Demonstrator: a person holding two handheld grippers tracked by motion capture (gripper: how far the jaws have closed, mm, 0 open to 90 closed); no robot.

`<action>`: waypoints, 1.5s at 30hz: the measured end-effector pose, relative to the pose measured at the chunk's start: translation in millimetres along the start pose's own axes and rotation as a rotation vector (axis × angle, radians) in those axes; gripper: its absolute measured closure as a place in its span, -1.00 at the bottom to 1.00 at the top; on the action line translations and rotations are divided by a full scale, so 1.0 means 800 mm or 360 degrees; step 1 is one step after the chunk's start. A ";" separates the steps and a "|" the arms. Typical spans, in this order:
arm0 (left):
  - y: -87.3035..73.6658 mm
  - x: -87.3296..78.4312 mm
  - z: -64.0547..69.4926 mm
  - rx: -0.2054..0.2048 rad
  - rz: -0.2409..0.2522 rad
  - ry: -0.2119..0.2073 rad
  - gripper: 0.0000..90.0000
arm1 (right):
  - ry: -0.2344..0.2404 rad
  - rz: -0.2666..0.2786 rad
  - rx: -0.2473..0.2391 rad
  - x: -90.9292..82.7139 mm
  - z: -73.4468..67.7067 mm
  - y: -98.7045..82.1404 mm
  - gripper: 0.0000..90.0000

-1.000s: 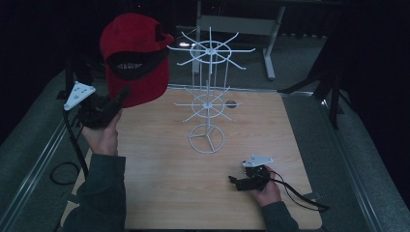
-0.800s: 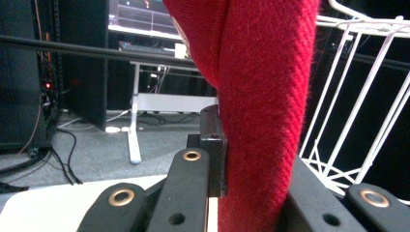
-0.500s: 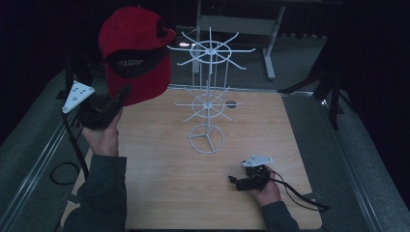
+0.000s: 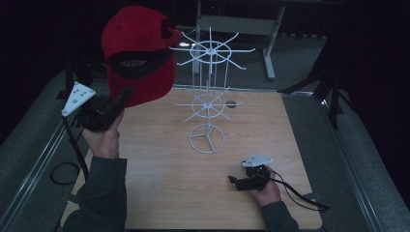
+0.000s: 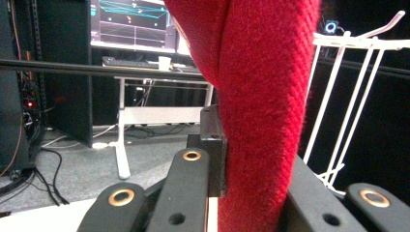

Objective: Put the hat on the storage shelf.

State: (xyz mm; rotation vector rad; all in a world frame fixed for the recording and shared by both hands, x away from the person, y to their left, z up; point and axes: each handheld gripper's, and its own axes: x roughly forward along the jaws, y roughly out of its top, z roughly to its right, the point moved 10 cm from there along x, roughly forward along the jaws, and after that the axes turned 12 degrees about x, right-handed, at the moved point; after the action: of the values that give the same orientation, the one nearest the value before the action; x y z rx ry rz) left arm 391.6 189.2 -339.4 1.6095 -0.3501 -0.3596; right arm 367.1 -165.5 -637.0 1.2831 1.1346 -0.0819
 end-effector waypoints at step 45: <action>-0.073 0.017 0.029 -0.0005 -0.0139 -0.0015 0.89 | -0.0002 0.0001 -0.0007 0.000 0.001 0.000 -0.67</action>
State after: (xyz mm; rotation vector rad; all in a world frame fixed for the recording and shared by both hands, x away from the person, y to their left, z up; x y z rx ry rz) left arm 394.5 166.2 -399.1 1.6240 -0.2870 -0.4342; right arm 367.5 -165.8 -637.0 1.2794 1.1325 -0.0794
